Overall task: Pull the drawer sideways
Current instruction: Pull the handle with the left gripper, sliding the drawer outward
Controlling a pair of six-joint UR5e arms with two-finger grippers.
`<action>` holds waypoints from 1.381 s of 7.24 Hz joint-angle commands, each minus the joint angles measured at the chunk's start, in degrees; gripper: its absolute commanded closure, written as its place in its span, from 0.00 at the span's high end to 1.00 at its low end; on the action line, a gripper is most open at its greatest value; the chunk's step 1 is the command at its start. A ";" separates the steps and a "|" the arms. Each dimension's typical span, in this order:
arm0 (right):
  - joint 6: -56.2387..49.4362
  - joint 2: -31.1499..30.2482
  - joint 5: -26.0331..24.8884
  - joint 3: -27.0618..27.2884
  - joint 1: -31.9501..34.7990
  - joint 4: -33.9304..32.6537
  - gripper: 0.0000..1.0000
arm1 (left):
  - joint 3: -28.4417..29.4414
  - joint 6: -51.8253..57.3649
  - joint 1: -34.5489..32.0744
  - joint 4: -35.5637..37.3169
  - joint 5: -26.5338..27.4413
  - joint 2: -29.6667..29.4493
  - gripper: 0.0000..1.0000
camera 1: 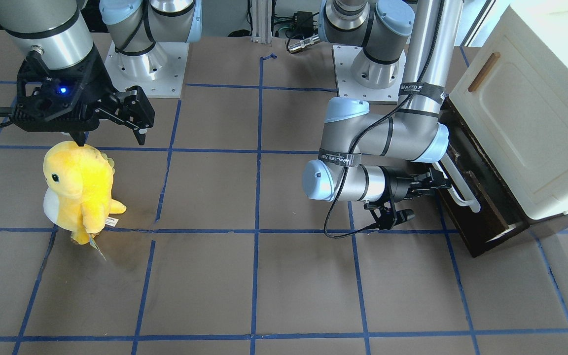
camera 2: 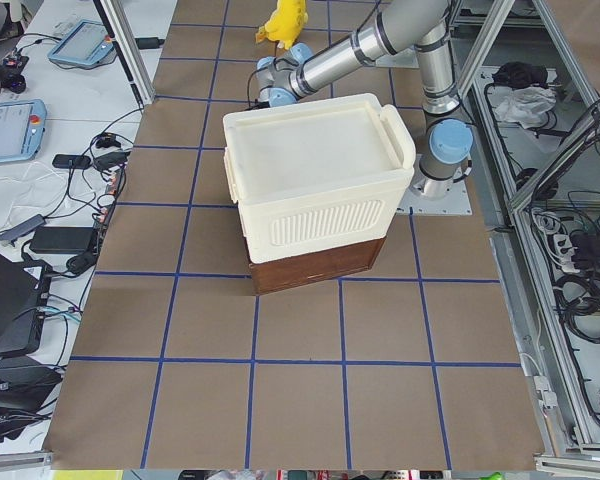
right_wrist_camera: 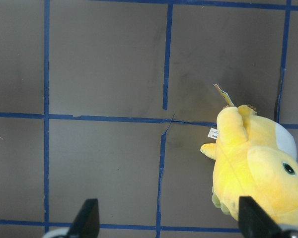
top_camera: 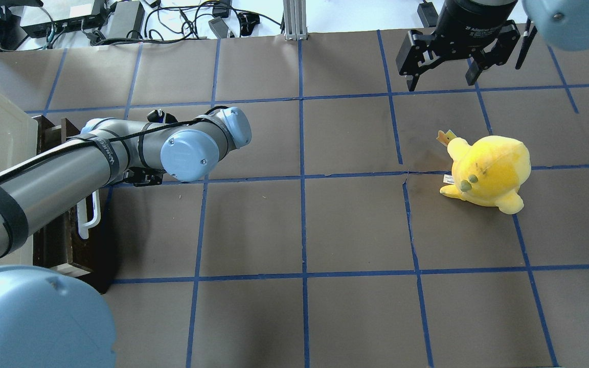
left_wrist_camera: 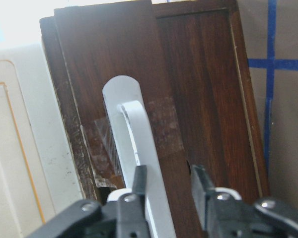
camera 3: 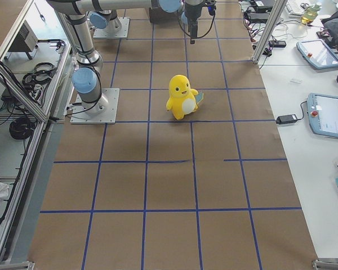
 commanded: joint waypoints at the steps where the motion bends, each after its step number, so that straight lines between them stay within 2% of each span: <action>1: 0.02 0.00 0.00 0.00 0.00 0.00 1.00 | 0.16 0.01 -0.02 -0.78 0.12 -0.52 0.58; 10: 0.02 0.00 0.00 0.00 0.00 0.00 1.00 | 0.95 1.95 0.42 -2.98 1.00 -0.43 0.55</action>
